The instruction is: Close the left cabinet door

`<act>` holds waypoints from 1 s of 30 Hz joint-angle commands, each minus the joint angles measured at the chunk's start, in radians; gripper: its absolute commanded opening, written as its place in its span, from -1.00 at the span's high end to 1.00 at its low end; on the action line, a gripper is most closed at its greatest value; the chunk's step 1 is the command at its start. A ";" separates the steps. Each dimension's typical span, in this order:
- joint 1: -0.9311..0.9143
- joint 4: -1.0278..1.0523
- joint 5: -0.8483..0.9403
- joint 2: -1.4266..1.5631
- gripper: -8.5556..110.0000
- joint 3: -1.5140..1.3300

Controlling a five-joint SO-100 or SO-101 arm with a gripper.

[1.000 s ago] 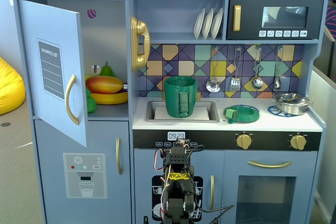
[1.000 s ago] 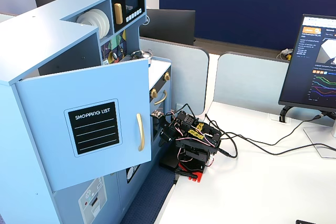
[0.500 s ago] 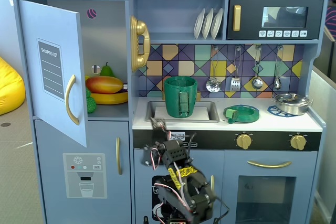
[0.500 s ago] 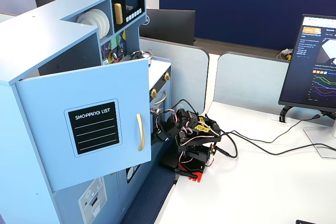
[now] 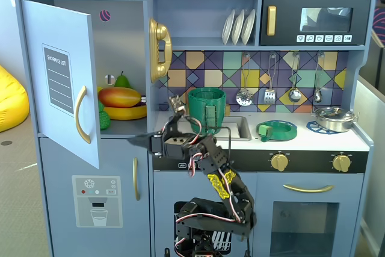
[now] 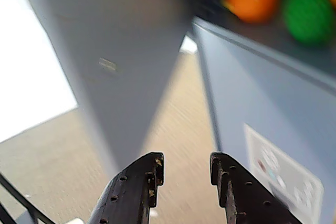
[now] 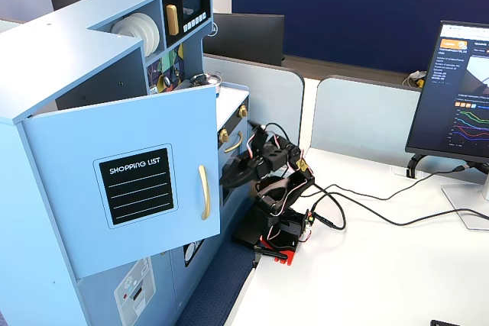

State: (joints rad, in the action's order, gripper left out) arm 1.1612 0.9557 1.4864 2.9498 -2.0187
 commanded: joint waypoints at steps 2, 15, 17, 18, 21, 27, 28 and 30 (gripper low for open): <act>0.075 0.023 0.098 -0.138 0.86 0.250; 0.215 0.020 0.479 -0.457 0.86 0.578; 0.238 0.020 0.531 -0.489 0.86 0.607; 0.252 0.020 0.574 -0.502 0.86 0.617; 0.310 0.005 0.675 -0.545 0.86 0.647; 0.385 -0.040 0.819 -0.607 0.86 0.666; 0.394 -0.046 0.839 -0.620 0.86 0.669; 0.405 -0.060 0.861 -0.655 0.86 0.693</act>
State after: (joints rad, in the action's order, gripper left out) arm 1.5355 0.9403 2.2979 2.3347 -1.4005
